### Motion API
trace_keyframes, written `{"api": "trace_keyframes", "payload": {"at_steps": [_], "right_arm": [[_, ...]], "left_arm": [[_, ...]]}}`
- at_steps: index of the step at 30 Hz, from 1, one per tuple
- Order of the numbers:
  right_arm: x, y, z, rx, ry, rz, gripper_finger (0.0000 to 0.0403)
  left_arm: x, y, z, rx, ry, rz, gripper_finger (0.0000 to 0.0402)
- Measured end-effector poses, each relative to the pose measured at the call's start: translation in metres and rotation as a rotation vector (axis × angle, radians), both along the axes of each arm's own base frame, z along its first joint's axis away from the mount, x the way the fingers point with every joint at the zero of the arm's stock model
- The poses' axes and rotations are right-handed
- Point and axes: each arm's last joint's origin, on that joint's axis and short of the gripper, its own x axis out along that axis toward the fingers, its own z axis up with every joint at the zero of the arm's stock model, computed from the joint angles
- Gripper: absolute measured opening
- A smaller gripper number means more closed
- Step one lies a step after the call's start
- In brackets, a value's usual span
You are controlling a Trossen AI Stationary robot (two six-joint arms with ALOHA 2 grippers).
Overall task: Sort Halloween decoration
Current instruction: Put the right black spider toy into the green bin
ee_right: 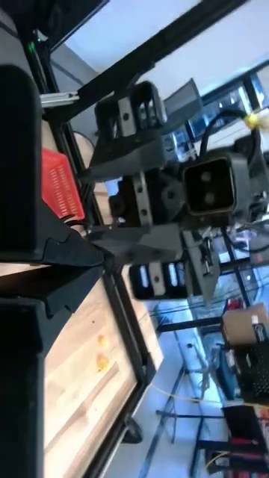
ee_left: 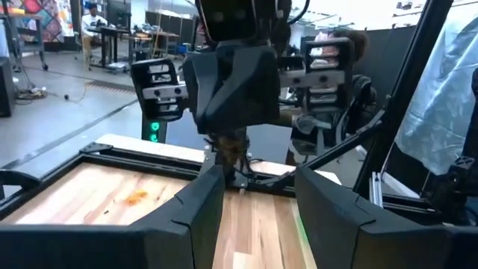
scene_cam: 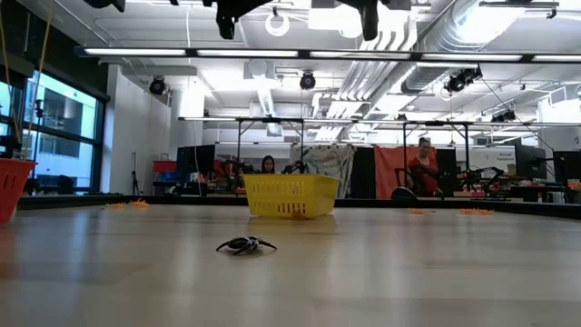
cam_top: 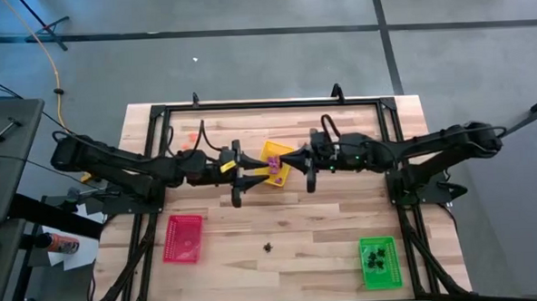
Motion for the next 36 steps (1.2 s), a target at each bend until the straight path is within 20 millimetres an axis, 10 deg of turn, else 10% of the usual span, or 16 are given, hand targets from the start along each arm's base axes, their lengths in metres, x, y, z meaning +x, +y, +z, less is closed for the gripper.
{"api": "trace_keyframes", "payload": {"at_steps": [18,36], "right_arm": [[0.008,-0.002,0.001,-0.022,0.017,0.043,0.0000],[-0.039,0.012,0.000,0.374,0.355,0.284,0.0000]], "left_arm": [[-0.006,0.001,0.002,0.049,0.041,0.012,0.0156],[-0.058,0.029,0.009,0.053,0.315,0.186,0.0156]]}}
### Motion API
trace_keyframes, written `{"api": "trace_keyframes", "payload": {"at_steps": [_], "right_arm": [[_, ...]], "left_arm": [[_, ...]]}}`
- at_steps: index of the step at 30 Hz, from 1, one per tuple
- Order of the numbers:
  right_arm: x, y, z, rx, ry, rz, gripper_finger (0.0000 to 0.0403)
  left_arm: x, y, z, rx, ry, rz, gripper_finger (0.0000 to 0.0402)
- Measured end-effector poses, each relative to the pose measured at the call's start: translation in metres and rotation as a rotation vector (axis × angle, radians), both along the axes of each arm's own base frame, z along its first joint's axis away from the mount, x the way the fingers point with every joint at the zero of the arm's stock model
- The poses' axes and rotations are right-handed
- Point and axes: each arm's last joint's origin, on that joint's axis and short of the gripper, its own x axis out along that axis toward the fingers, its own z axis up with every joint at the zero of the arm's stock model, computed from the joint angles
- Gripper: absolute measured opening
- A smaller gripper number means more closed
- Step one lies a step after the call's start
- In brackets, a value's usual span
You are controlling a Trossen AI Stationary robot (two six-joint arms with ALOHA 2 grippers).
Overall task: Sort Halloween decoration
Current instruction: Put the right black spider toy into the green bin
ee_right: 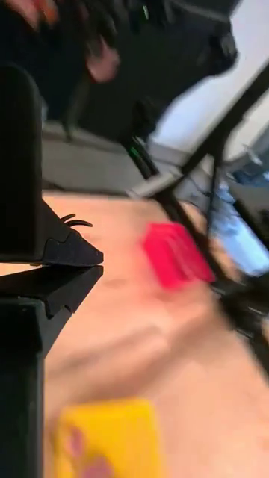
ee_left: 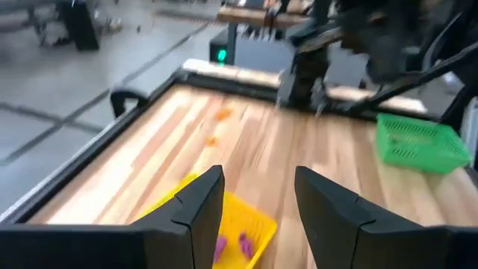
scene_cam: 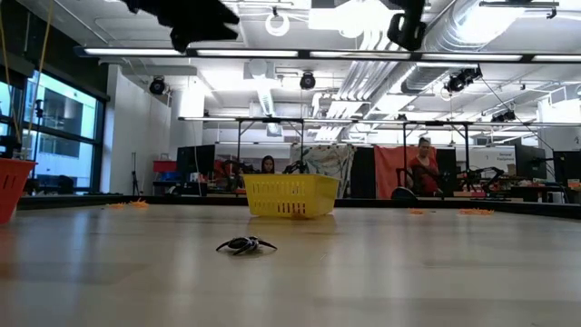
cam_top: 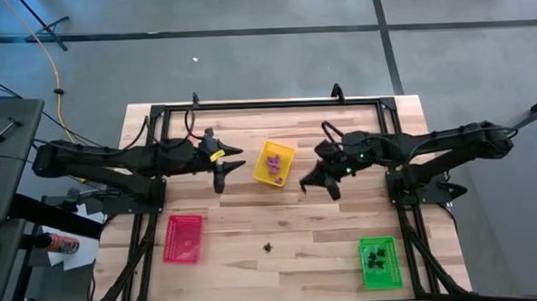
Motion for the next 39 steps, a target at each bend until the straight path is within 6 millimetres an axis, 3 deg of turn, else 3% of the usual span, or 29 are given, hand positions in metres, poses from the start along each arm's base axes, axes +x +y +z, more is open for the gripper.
{"api": "trace_keyframes", "payload": {"at_steps": [10,21,35,39], "right_arm": [[-0.012,0.058,-0.020,0.220,0.283,0.120,0.0000],[-0.041,0.115,-0.022,0.358,0.410,0.125,0.0000],[-0.070,0.136,-0.036,0.328,0.625,0.097,0.0000],[-0.076,0.136,-0.052,0.368,0.739,0.102,0.0000]], "left_arm": [[0.010,0.000,-0.023,-0.009,0.152,0.013,0.0156],[0.022,0.003,-0.038,-0.076,0.208,-0.030,0.0156],[0.025,0.012,-0.041,-0.088,0.219,-0.009,0.0156],[0.025,0.012,-0.041,-0.088,0.218,-0.008,0.0156]]}}
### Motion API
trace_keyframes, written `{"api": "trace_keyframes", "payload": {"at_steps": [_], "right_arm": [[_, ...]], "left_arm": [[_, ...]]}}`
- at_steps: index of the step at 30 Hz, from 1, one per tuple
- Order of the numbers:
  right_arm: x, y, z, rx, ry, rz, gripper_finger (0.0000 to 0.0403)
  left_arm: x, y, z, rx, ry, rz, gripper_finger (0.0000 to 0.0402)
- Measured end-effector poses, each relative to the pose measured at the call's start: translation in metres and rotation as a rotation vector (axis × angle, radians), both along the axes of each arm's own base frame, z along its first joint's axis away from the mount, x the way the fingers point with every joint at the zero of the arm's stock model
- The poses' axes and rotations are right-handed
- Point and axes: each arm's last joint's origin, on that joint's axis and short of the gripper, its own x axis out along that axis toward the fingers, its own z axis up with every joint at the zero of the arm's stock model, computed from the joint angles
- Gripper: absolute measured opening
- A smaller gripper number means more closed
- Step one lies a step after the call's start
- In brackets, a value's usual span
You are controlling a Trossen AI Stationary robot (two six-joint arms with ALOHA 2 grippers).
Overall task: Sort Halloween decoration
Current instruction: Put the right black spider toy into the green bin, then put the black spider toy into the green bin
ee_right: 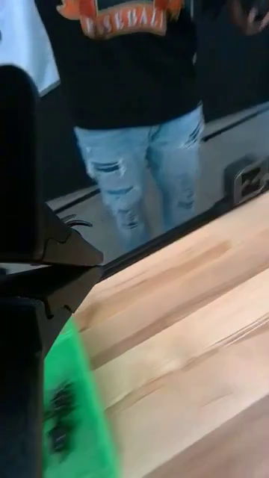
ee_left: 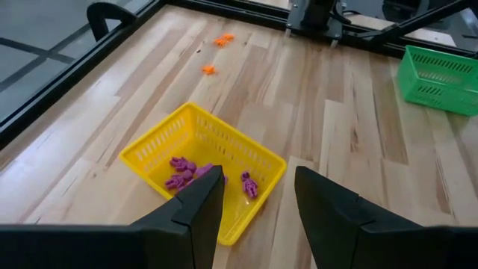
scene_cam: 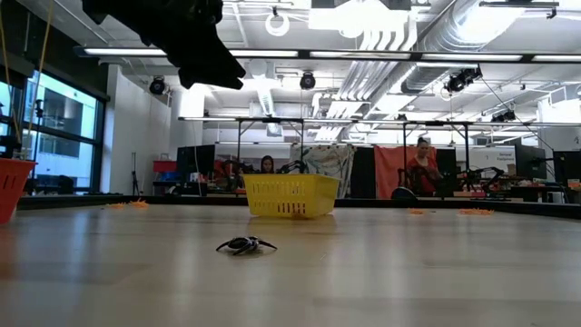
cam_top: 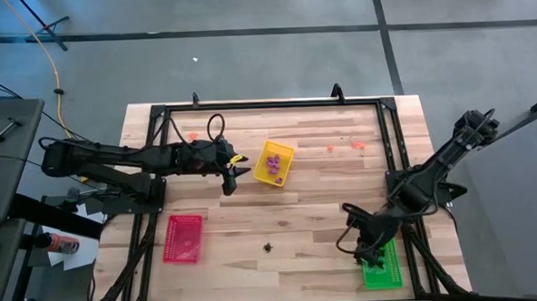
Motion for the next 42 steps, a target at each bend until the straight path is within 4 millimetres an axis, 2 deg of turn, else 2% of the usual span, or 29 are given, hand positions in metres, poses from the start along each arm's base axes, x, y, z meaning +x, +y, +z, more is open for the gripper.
{"api": "trace_keyframes", "payload": {"at_steps": [8,12,20,25,30,33,37,42], "right_arm": [[-0.012,-0.007,-0.041,0.030,0.218,-0.039,0.0000],[-0.021,-0.007,-0.054,0.048,0.307,0.003,0.0000],[-0.035,-0.013,-0.080,0.023,0.464,-0.116,0.0002],[-0.037,-0.013,-0.082,0.011,0.464,-0.157,0.0051],[-0.036,-0.008,-0.074,0.016,0.439,-0.062,0.0133],[-0.036,0.000,-0.059,0.060,0.407,0.030,0.0168],[-0.034,0.008,-0.028,0.111,0.288,0.045,0.0185],[-0.014,0.004,0.006,0.033,-0.048,-0.140,0.0186]], "left_arm": [[0.000,0.000,0.000,-0.006,-0.006,0.003,0.0156],[0.000,0.000,0.000,-0.014,-0.008,0.008,0.0156],[0.000,0.000,0.001,-0.033,-0.014,0.023,0.0156],[0.001,0.000,0.001,-0.034,-0.020,0.024,0.0156],[0.001,0.000,0.001,-0.034,-0.020,0.024,0.0156],[0.001,0.000,0.001,-0.034,-0.020,0.024,0.0156],[0.001,0.000,0.001,-0.036,-0.021,0.024,0.0156],[0.002,-0.002,0.003,-0.123,-0.056,0.006,0.0156]]}}
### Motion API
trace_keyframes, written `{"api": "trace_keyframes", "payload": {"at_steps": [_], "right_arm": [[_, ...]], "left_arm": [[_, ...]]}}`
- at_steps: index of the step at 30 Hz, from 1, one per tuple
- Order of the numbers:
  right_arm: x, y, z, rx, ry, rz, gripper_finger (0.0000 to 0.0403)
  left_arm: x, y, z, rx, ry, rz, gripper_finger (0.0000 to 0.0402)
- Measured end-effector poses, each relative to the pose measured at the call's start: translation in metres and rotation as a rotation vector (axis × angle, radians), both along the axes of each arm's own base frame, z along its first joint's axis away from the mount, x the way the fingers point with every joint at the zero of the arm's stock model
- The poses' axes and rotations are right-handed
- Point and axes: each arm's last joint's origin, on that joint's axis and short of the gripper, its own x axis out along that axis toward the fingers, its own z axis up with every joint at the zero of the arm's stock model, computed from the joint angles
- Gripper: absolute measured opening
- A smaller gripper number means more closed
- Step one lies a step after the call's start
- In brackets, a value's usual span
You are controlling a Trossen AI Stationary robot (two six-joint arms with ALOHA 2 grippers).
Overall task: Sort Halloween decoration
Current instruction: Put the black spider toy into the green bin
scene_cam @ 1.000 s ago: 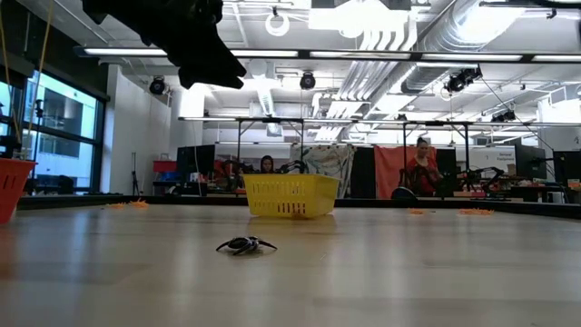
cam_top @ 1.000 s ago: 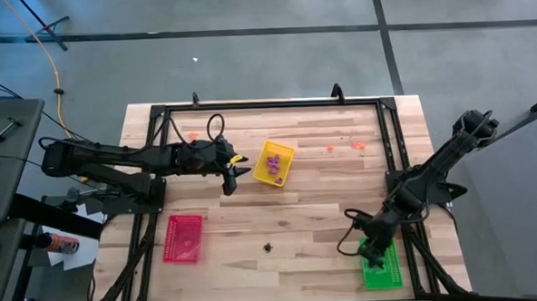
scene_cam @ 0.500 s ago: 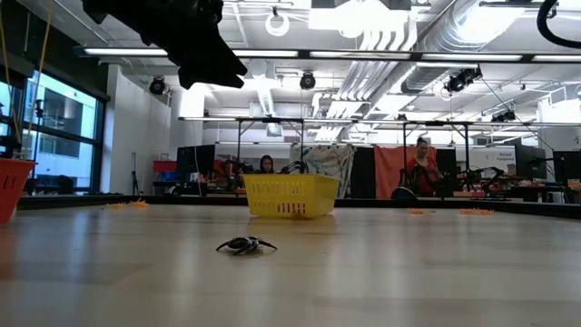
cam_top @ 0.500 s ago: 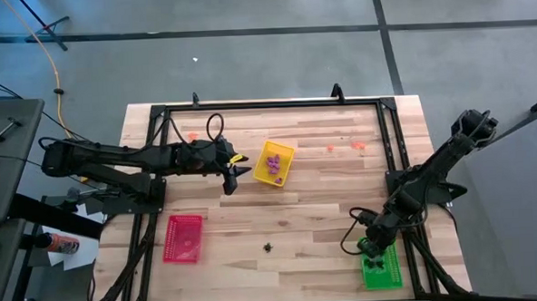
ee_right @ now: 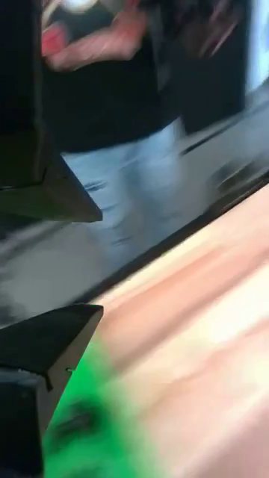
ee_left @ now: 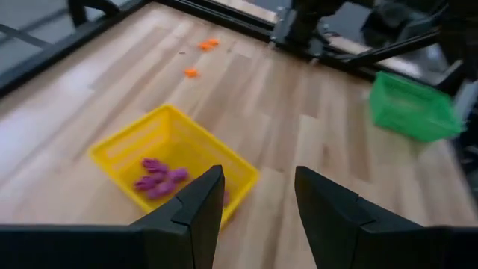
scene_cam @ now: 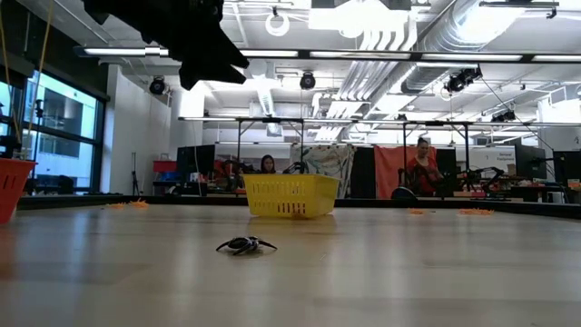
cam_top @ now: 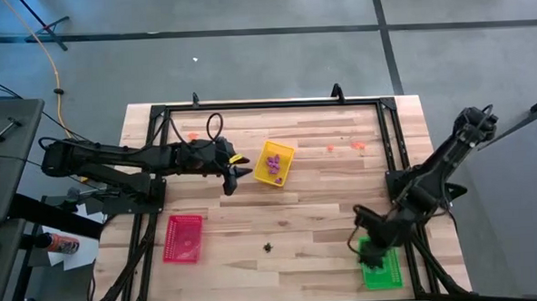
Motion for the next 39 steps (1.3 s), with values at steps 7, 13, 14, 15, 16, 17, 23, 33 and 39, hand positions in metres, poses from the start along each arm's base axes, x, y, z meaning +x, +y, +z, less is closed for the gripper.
{"api": "trace_keyframes", "payload": {"at_steps": [7,13,14,15,16,17,23,33,39], "right_arm": [[0.063,-0.023,0.004,-0.328,-0.296,0.093,0.0186],[0.139,-0.036,-0.008,-0.599,-0.390,0.395,0.0186],[0.151,-0.035,-0.008,-0.641,-0.419,0.445,0.0186],[0.163,-0.033,-0.008,-0.679,-0.447,0.493,0.0186],[0.174,-0.031,-0.009,-0.715,-0.465,0.541,0.0186],[0.184,-0.029,-0.010,-0.745,-0.477,0.586,0.0186],[0.224,-0.012,-0.030,-0.790,-0.411,0.827,0.0186],[0.272,0.013,-0.083,-0.809,-0.298,0.959,0.0186],[0.289,0.018,-0.099,-0.894,-0.238,1.060,0.0186]], "left_arm": [[0.001,-0.003,0.001,-0.174,-0.021,-0.032,0.0156],[-0.001,-0.004,0.003,-0.298,-0.041,0.007,0.0156],[-0.001,-0.004,0.005,-0.317,-0.055,0.015,0.0156],[-0.001,-0.004,0.006,-0.336,-0.065,0.023,0.0156],[-0.002,-0.004,0.007,-0.356,-0.073,0.030,0.0156],[-0.003,-0.004,0.010,-0.369,-0.095,0.032,0.0156],[-0.011,-0.009,0.025,-0.361,-0.175,-0.007,0.0156],[-0.053,-0.015,0.066,-0.205,-0.363,-0.124,0.0156],[-0.066,-0.018,0.070,-0.181,-0.367,-0.147,0.0156]]}}
